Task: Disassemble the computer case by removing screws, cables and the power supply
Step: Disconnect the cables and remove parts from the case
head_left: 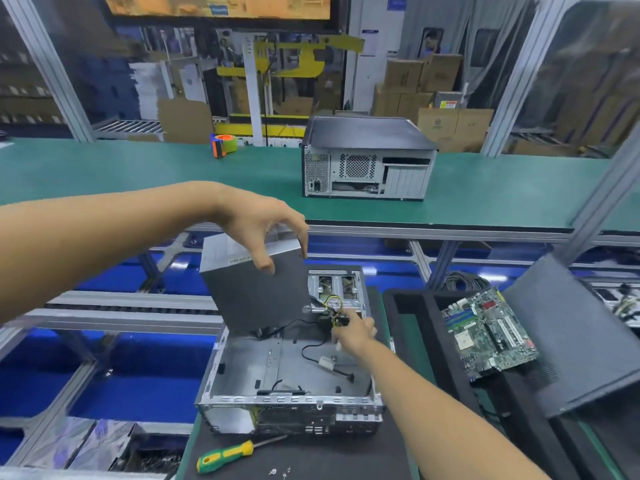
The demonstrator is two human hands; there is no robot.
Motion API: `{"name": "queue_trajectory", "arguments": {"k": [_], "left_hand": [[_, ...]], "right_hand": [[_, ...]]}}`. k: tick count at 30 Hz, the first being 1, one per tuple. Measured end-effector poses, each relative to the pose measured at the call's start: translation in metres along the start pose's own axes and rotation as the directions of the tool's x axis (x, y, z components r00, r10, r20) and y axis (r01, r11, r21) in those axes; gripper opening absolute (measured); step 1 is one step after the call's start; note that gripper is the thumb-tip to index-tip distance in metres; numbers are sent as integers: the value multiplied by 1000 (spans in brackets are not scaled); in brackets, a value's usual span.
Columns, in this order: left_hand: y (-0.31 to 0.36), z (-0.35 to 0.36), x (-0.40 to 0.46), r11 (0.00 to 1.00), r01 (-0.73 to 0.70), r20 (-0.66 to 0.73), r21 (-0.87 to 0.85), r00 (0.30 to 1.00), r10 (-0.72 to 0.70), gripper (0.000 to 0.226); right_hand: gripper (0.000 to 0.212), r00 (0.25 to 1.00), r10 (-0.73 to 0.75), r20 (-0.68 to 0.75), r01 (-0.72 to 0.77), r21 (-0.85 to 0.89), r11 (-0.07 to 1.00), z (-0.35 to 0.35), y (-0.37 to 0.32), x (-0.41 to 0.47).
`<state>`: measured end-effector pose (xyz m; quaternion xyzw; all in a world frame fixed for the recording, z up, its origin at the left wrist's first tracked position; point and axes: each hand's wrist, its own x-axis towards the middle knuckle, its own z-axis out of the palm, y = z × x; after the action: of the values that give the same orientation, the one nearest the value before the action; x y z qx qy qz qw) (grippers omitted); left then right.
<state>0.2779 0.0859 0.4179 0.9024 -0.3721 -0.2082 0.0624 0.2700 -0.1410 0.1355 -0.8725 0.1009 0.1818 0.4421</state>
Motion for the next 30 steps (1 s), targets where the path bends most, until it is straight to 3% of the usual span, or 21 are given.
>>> {"name": "queue_trajectory", "arguments": {"k": [3,5,8,16,20,25,30], "left_hand": [[9,-14,14,1000,1,8,-17,1000,-1,52],[14,-20,23,1000,16,21,-18,1000,-15,51],[20,-22,36,999,40,82,-12,996,-39,51],[20,-15,46,999,-1,130,-53,992,8,52],[16,-14,49,1000,0,167,-24,986,4,52],[6,11,49,999,9,266,42,964,-19,52],[-13,59,41,991,24,346,130,936,-69,56]], "right_hand": [[57,997,-13,73,19,-80,997,-12,5,5],[38,987,-62,148,62,6,998,-19,12,8],[31,961,-107,254,107,16,994,-22,19,7],[22,967,-117,228,113,30,993,-11,22,2],[39,964,-110,244,118,-17,993,-10,20,-4],[48,946,-86,312,161,-222,962,7,27,-11],[79,938,-34,344,87,-139,986,45,51,-8]]}}
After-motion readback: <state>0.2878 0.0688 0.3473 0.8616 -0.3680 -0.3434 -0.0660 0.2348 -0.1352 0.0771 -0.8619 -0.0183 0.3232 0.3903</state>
